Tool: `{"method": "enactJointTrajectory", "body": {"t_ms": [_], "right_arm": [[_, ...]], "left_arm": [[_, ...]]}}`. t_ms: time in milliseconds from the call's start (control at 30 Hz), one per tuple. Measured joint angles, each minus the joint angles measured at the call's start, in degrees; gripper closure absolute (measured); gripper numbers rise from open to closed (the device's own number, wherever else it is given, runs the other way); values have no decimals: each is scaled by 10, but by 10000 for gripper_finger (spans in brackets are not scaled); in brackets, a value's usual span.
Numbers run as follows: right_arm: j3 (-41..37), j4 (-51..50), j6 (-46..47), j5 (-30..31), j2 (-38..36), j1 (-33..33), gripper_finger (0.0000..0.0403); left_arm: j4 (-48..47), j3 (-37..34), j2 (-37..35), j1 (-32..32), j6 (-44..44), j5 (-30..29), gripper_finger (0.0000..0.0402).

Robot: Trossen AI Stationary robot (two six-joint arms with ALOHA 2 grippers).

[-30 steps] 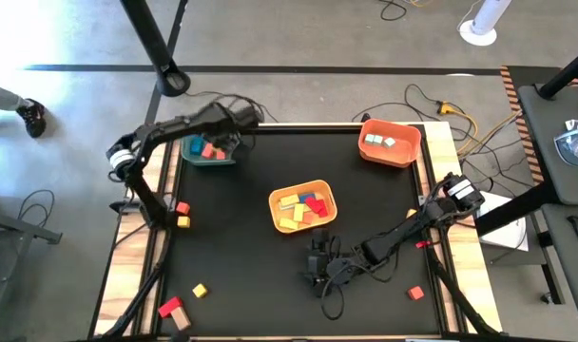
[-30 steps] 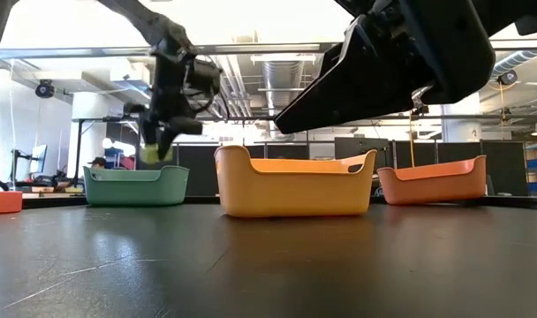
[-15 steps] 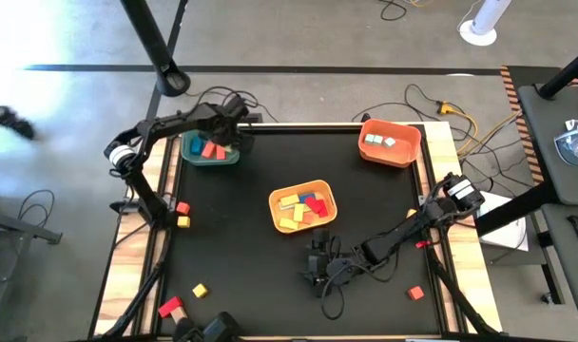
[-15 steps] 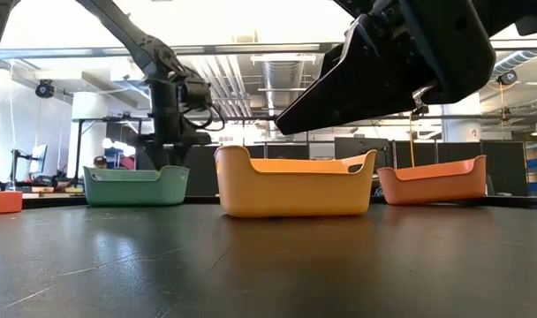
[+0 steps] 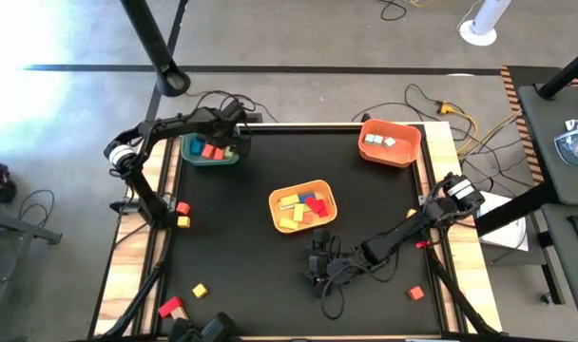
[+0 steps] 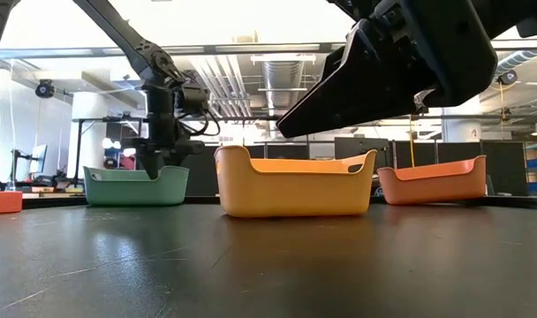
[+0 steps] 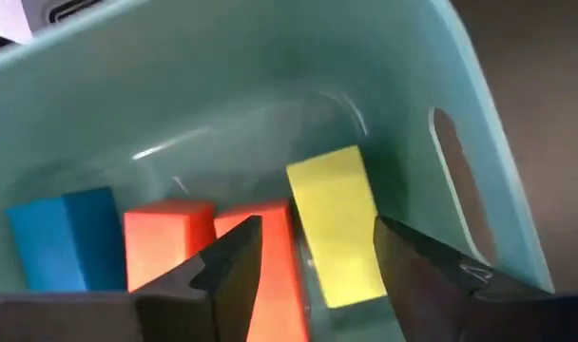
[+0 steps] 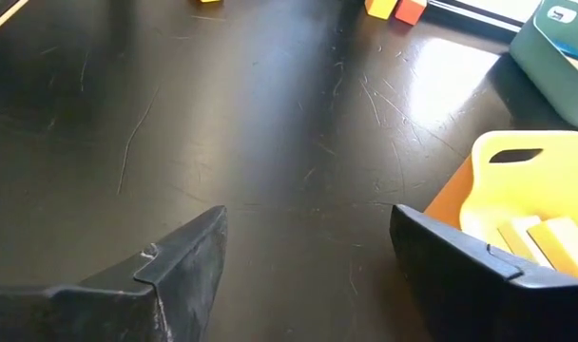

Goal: Sort blocks by size
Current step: Put the green thick block into the blue bin, then put the red thick block into the blue bin

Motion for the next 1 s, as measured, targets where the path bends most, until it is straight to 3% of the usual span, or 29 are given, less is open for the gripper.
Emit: {"method": "enactJointTrajectory", "body": {"t_ms": [133,300,500,700,1000], "right_arm": [[-2,0,1,0,0,0,120],[-3,0,0,0,0,0,109],[-4,0,-1,0,0,0,100],[-7,0,1,0,0,-1,103],[-7,5,17,0,0,-1,120]], "left_arm": [[-32,20,0,2,1,2,199],[-165,86,-21,-16,22,2,192],[-284,126,-110,-118,11,6,192],[-313,88,-207,-312,-72,29,191],[-225,-24,-243,-734,-313,38,191]]}}
